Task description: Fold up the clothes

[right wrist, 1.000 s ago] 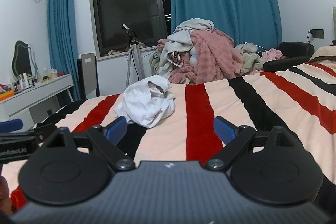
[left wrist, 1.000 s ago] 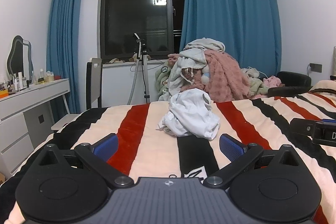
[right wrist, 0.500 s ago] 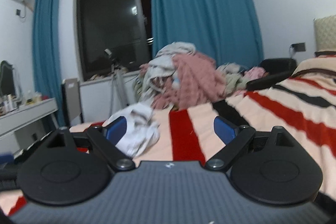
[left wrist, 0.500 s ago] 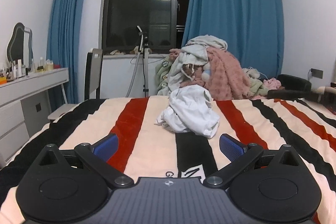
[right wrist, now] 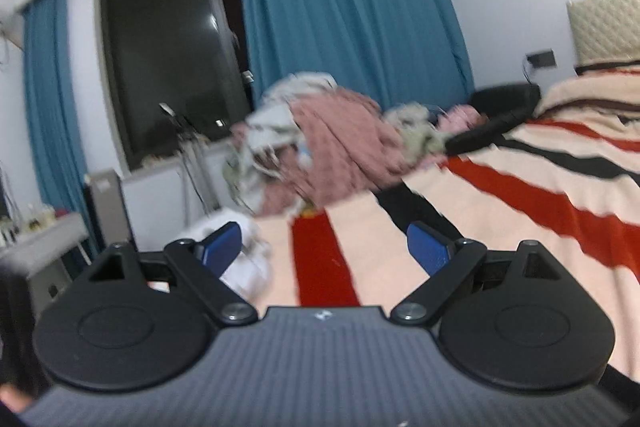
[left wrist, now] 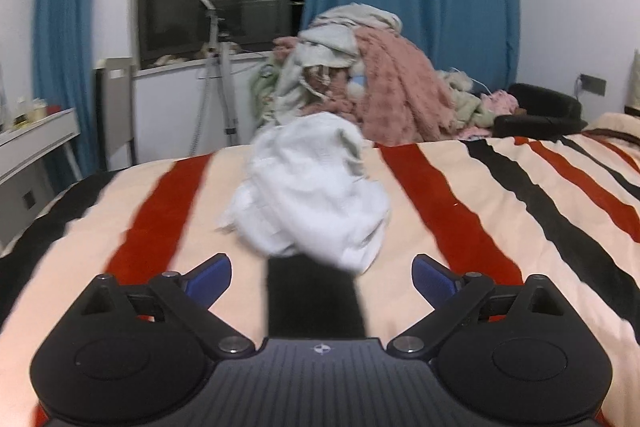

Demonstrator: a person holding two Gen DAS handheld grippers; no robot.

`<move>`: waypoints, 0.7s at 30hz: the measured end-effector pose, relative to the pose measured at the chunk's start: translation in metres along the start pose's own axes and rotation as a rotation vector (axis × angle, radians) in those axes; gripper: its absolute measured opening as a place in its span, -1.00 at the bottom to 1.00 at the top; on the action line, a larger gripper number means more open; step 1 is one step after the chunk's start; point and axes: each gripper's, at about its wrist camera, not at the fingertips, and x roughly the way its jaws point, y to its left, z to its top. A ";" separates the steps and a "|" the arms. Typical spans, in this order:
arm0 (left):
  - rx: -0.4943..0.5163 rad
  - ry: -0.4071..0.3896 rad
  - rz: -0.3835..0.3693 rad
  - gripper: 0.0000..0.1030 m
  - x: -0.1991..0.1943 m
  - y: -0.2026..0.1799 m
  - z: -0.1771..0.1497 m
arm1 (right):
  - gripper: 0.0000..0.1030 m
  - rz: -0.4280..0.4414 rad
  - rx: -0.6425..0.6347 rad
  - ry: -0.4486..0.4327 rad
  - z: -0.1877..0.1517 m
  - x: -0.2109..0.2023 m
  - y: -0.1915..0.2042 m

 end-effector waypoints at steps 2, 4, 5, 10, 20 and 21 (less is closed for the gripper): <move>0.022 0.004 -0.004 0.78 0.035 -0.014 0.007 | 0.77 -0.026 0.031 0.045 -0.009 0.015 -0.011; 0.048 0.011 0.007 0.62 0.070 -0.028 0.012 | 0.77 -0.021 0.071 0.065 -0.015 0.030 -0.019; 0.059 0.020 0.024 0.48 0.087 -0.034 0.013 | 0.77 -0.026 0.075 0.067 -0.017 0.037 -0.021; 0.049 0.062 0.073 -0.75 0.139 -0.028 0.012 | 0.77 -0.025 0.081 0.112 -0.038 0.069 -0.027; -0.036 -0.137 -0.031 -0.88 0.021 0.048 0.032 | 0.77 0.015 -0.028 0.045 -0.048 0.076 -0.003; -0.043 -0.149 -0.045 -0.88 0.005 0.055 0.034 | 0.77 0.027 -0.038 0.038 -0.048 0.072 0.002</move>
